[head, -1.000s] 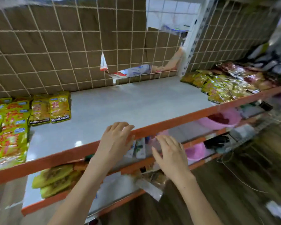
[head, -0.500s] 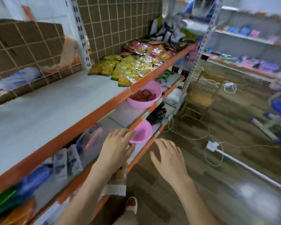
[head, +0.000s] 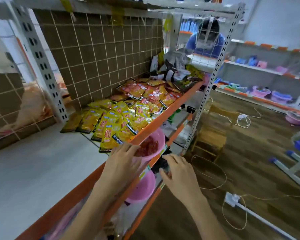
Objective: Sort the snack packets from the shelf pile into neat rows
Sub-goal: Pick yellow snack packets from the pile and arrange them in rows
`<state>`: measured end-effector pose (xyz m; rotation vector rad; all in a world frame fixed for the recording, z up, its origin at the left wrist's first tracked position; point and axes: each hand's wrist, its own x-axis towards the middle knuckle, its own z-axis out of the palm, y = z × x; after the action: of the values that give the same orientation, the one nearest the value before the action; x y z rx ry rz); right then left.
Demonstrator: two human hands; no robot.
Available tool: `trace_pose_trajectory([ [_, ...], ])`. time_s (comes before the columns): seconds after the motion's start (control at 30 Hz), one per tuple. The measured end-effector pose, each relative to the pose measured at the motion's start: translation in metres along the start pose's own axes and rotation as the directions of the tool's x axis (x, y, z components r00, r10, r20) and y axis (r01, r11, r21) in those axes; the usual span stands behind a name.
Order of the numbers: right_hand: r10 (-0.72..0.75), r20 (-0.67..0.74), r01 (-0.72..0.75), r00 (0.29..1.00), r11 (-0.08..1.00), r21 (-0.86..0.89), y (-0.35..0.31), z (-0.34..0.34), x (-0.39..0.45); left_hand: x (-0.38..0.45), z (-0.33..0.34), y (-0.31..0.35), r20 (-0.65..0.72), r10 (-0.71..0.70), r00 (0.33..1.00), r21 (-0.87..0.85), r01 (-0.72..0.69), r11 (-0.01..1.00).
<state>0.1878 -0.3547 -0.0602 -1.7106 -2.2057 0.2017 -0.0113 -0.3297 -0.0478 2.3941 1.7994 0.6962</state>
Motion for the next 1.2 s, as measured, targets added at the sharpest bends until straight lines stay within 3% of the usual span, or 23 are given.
trace_pose_trajectory([
  [0.27, -0.078, 0.016, 0.076, 0.997, 0.992, 0.102, 0.027, 0.004, 0.123, 0.093, 0.006, -0.043, -0.024, -0.138, 0.990, 0.036, 0.139, 0.990],
  [0.43, -0.198, 0.059, 0.191, 0.978, 0.975, 0.115, 0.029, 0.013, 0.204, 0.128, 0.004, -0.070, -0.081, -0.381, 0.921, 0.015, 0.383, 0.923],
  [0.6, -0.348, 0.195, 0.321, 0.917, 0.934, 0.159, 0.022, 0.026, 0.285, 0.143, 0.006, -0.102, -0.079, -0.670, 0.738, 0.018, 0.673, 0.740],
  [0.77, -0.461, 0.306, 0.440, 0.833, 0.887, 0.141, 0.017, 0.044, 0.341, 0.133, 0.004, -0.114, -0.044, -0.852, 0.521, -0.006, 0.853, 0.522],
  [1.1, -0.527, 0.377, 0.525, 0.761, 0.843, 0.118, -0.010, 0.057, 0.369, 0.135, 0.021, -0.101, 0.002, -0.966, 0.259, 0.009, 0.966, 0.259],
  [1.2, -0.486, 0.409, 0.434, 0.772, 0.874, 0.220, -0.016, 0.061, 0.373, 0.141, 0.026, -0.097, 0.007, -0.984, 0.180, -0.167, 0.970, 0.176],
])
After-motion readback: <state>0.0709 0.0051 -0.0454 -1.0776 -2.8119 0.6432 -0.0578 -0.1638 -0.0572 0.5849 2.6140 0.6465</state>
